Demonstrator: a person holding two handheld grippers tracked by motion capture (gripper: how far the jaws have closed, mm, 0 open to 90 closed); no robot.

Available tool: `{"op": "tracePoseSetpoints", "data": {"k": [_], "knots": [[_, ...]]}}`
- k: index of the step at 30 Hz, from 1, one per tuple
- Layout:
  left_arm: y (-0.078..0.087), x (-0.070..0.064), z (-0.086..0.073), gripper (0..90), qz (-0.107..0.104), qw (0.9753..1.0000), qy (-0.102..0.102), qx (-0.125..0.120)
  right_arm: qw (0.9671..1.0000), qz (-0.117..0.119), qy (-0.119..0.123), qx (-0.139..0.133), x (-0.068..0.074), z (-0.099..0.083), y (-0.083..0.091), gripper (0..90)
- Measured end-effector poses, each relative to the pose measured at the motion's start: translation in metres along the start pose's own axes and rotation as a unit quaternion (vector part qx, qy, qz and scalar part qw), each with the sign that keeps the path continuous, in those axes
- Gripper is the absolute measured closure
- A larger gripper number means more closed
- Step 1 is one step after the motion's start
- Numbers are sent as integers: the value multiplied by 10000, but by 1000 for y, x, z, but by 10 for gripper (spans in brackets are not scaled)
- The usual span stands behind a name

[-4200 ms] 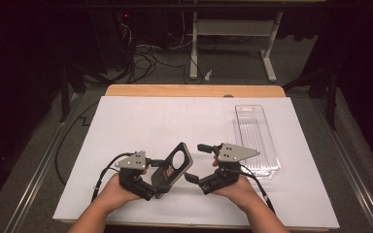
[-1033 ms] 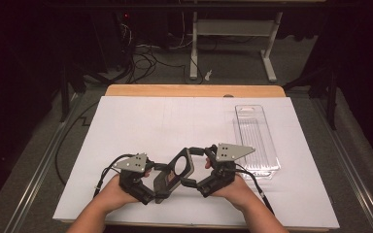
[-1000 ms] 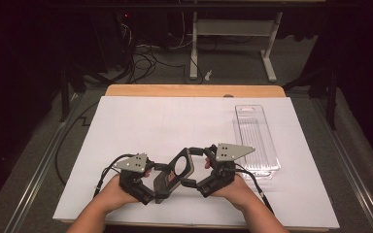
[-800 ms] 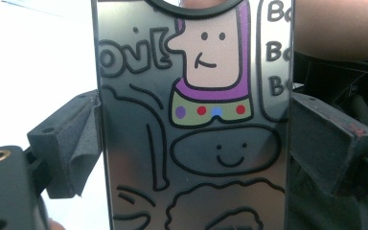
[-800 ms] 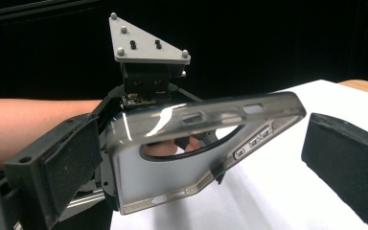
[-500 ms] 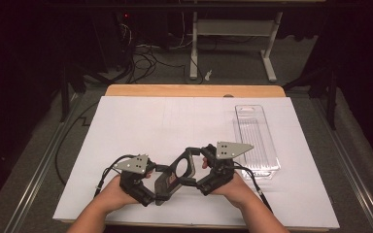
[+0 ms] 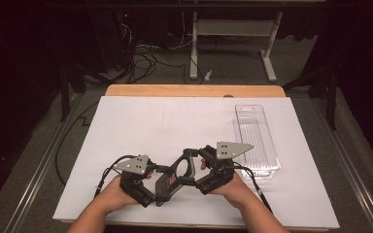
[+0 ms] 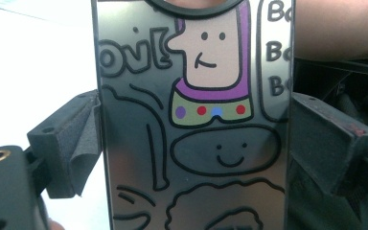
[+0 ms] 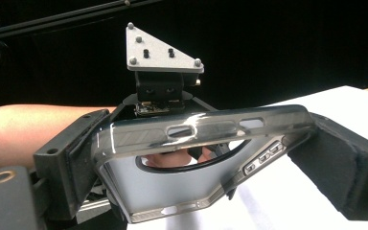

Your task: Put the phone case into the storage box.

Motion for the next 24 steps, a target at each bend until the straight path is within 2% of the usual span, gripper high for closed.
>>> {"op": "tracePoseSetpoints", "data": {"k": [18,24], "knots": [[-2,-2,0,128,-75,10000,-9,-14,9999,100,-23,-77,2,1,0,112],[-3,-2,-1,128,-13,9999,-101,33,10000,58,19,-64,5,0,0,123]]}}
Point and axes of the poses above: each handheld gripper's, and its own axes: y roughly backward along the jaws, z roughly out of its top, x roughly to its left, the point moved 5 cm from there along -y, roughly forward along the jaws, and after that the axes turned 4 degrees about z, right-handed, at the moved point
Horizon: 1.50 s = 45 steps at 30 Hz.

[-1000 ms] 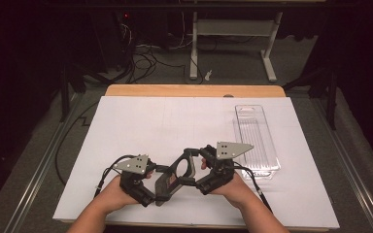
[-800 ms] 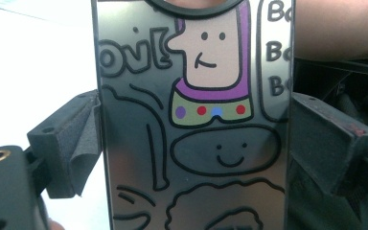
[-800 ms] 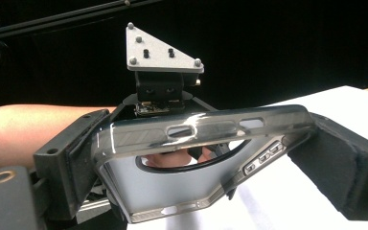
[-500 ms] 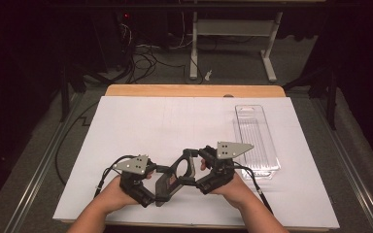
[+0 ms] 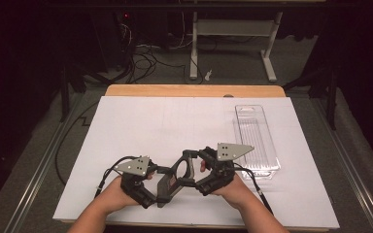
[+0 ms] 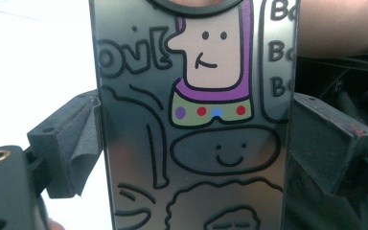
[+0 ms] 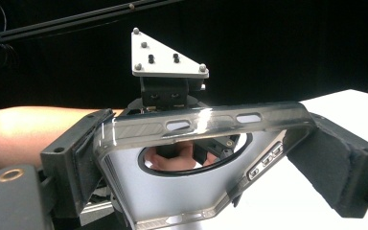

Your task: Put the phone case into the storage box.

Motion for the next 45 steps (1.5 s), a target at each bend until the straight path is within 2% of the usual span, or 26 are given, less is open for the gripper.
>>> {"op": "tracePoseSetpoints", "data": {"k": [11,29,34,45], "knots": [[-1,0,0,127,59,10000,-24,-4,9999,-109,-104,22,1,0,0,136],[-2,0,0,124,194,9998,-81,64,9998,-180,-86,38,2,0,0,142],[-2,0,1,120,257,9997,14,51,9997,-212,-85,11,2,1,1,142],[-1,1,3,8,336,9993,164,-29,9996,-275,-77,-28,2,2,3,143]]}}
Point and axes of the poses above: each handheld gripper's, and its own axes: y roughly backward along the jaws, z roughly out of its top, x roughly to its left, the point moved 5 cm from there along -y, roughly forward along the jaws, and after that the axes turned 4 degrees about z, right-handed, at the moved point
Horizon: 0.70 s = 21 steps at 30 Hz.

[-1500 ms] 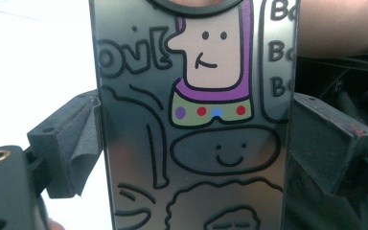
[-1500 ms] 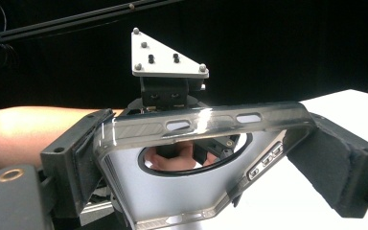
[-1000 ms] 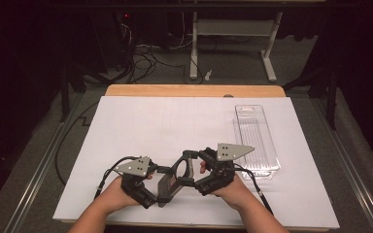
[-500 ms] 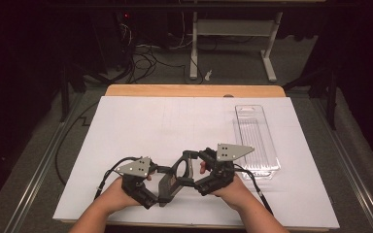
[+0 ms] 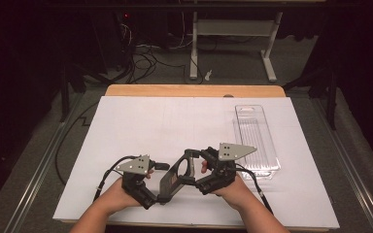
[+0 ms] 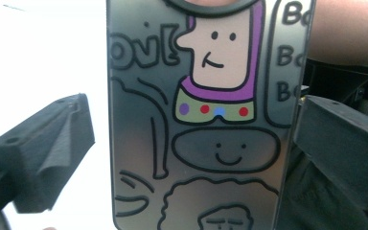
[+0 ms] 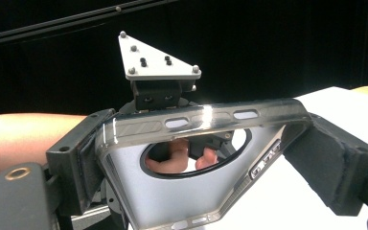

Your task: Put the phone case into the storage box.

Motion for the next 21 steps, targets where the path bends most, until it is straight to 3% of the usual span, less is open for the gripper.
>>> {"op": "tracePoseSetpoints", "data": {"k": [12,18,21], "knots": [[7,4,2,1,240,9996,56,-113,9998,-212,52,-30,0,2,4,142],[14,11,1,1,578,9981,157,-164,9993,-368,90,-31,0,4,7,142],[18,15,1,2,813,9961,201,-279,9989,-461,124,-39,0,4,8,142]]}}
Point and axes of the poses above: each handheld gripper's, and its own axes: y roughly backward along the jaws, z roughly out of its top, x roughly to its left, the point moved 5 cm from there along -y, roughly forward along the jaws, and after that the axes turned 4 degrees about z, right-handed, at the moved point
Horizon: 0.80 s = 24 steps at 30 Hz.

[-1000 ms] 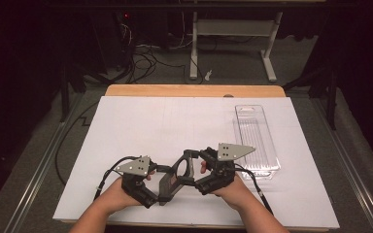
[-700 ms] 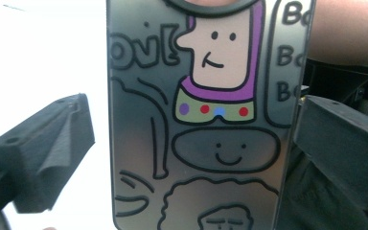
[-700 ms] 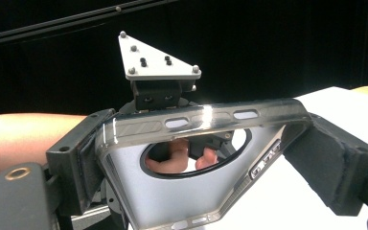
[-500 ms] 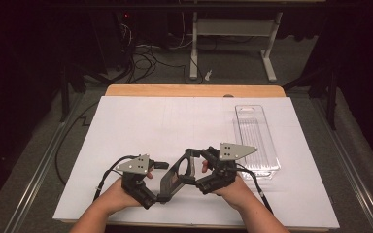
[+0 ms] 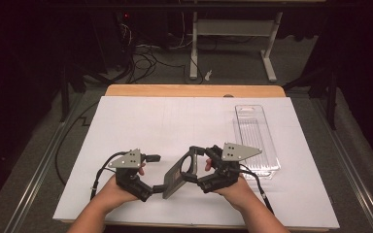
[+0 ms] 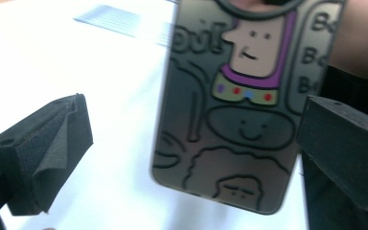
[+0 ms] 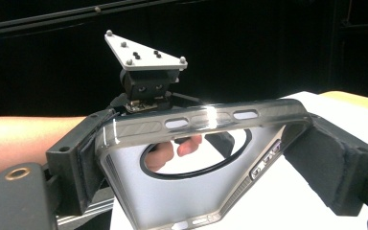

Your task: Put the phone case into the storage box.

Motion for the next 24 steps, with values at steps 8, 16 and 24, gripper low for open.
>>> {"op": "tracePoseSetpoints", "data": {"k": [8,16,24], "knots": [[11,18,-1,2,896,9956,201,-183,9997,-251,72,13,-2,2,4,142],[20,32,-7,2,1504,9877,398,-129,9986,-497,180,55,-1,4,5,142],[25,37,-8,2,1752,9831,516,-157,9965,-776,318,25,0,7,7,142]]}}
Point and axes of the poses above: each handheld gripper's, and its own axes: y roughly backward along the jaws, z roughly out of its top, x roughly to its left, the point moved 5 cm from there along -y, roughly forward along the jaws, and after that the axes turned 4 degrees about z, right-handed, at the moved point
